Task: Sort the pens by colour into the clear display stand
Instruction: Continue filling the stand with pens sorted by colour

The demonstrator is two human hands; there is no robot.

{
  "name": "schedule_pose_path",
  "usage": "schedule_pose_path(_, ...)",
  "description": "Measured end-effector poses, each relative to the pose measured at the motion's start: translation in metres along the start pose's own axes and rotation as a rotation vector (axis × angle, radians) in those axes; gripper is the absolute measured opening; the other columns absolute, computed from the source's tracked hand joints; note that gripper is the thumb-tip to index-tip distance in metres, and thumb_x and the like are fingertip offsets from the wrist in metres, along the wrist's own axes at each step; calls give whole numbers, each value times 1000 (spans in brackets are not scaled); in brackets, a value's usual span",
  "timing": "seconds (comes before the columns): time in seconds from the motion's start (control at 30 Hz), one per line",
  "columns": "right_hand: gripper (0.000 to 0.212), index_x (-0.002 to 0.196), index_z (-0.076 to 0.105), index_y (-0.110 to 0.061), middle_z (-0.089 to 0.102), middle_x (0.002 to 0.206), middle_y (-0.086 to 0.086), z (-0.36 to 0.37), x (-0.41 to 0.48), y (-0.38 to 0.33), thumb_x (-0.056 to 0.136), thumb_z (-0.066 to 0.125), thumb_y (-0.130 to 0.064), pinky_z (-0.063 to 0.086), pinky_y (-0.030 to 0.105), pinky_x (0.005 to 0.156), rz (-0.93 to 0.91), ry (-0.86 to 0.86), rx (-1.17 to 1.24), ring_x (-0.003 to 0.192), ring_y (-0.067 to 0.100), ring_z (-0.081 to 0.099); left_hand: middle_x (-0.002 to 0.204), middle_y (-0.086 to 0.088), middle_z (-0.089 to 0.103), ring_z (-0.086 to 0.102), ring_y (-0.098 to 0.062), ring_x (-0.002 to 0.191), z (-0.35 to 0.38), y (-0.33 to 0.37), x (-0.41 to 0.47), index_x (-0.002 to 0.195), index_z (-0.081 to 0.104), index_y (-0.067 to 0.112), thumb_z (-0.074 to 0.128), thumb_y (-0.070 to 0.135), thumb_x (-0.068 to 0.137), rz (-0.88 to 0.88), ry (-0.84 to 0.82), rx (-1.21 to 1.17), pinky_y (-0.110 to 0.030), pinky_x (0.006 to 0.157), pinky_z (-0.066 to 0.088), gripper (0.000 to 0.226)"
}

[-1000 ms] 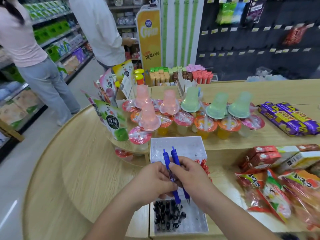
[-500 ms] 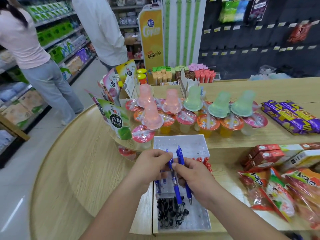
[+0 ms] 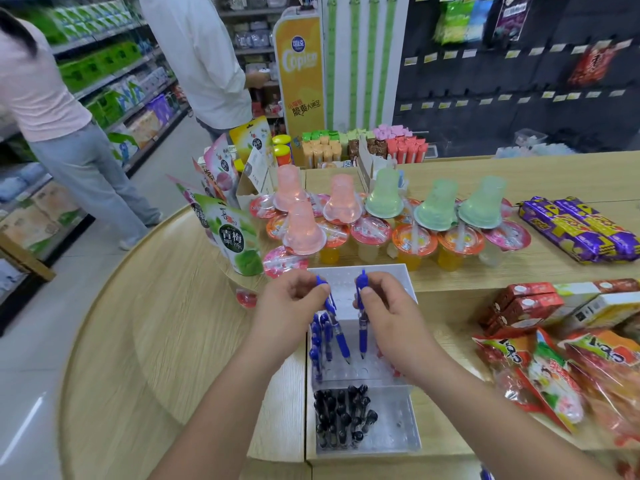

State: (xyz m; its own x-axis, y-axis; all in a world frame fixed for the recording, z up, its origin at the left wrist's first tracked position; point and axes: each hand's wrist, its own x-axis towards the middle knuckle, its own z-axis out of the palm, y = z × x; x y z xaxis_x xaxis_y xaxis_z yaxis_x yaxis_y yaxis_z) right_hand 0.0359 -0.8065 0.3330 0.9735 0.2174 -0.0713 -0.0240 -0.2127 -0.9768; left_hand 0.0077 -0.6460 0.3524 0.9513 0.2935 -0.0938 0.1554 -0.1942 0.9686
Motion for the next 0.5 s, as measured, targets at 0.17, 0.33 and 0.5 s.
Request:
schedule_pose_path(0.17, 8, 96, 58, -32, 67, 81, -12, -8, 3, 13, 95, 57, -25, 48, 19, 65, -110, -6, -270, 71, 3, 62, 77, 6, 71, 65, -8, 72, 1, -15, -10, 86, 71, 27, 72, 21, 86, 82, 7, 115, -33, 71, 57, 6)
schedule_pose_path(0.33, 9, 93, 60, -27, 68, 80, -11, -9, 3, 17, 91, 61, -18, 46, 13, 61, -128, -27, -300, 70, 0, 62, 74, -1, 69, 63, -21, 71, 0, -28, -17, 87, 71, 33, 72, 29, 85, 105, 37, 195, -42, 69, 55, 5)
schedule_pose_path(0.5, 12, 91, 58, -28, 69, 82, -11, -3, 1, 17, 88, 62, -18, 55, 23, 71, -151, -83, -326, 76, 2, 66, 60, 10, 61, 57, -16, 60, -1, -35, -21, 86, 70, 37, 71, 31, 85, 153, 86, 297, -32, 60, 50, 7)
